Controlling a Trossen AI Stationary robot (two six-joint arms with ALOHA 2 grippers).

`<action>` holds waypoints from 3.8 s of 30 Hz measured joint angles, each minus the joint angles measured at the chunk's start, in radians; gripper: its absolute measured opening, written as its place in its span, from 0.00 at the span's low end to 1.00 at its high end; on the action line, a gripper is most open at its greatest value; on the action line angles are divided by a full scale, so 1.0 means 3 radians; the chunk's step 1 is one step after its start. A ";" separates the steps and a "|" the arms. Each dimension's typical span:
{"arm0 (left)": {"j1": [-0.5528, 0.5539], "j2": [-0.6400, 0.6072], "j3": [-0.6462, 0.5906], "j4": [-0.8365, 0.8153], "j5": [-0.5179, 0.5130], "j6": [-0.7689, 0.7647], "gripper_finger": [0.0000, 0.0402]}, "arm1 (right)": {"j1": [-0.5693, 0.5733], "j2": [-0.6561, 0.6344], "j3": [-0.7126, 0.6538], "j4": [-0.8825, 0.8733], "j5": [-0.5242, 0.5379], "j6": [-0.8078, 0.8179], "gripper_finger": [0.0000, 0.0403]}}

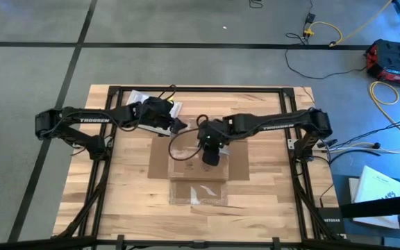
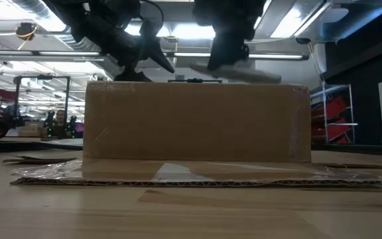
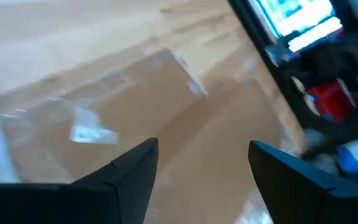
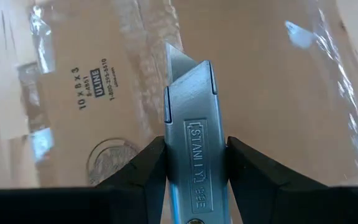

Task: Unpack boxes
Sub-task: Break down the box until it is fully flat

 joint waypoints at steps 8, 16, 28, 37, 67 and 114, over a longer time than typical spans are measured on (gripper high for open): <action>-0.0228 0.0000 0.0000 -0.0247 0.0319 -0.0020 0.59 | -0.0047 0.0038 -0.0306 0.0396 -0.0062 -0.0333 0.33; -0.0559 0.0003 0.0001 0.0026 0.0903 -0.0096 0.59 | -0.0067 0.0135 -0.0305 0.0438 -0.0066 -0.0731 0.33; -0.0812 0.0048 0.0003 0.0360 0.0289 -0.0043 0.59 | -0.0062 0.0106 -0.0239 0.0548 -0.0149 -0.0836 0.57; -0.0954 0.0288 0.0001 0.0635 -0.0018 0.0423 0.59 | -0.0062 0.0093 0.0095 0.0116 -0.0097 -0.0872 0.70; -0.0952 0.1118 0.0963 0.0080 -0.0482 0.2837 0.60 | -0.0088 -0.0880 -0.0640 -0.0522 0.0028 -0.0851 0.71; -0.1067 0.1507 0.1134 -0.0186 -0.0539 0.2490 0.60 | -0.0084 -0.1172 -0.1207 0.0457 -0.0107 -0.0155 0.71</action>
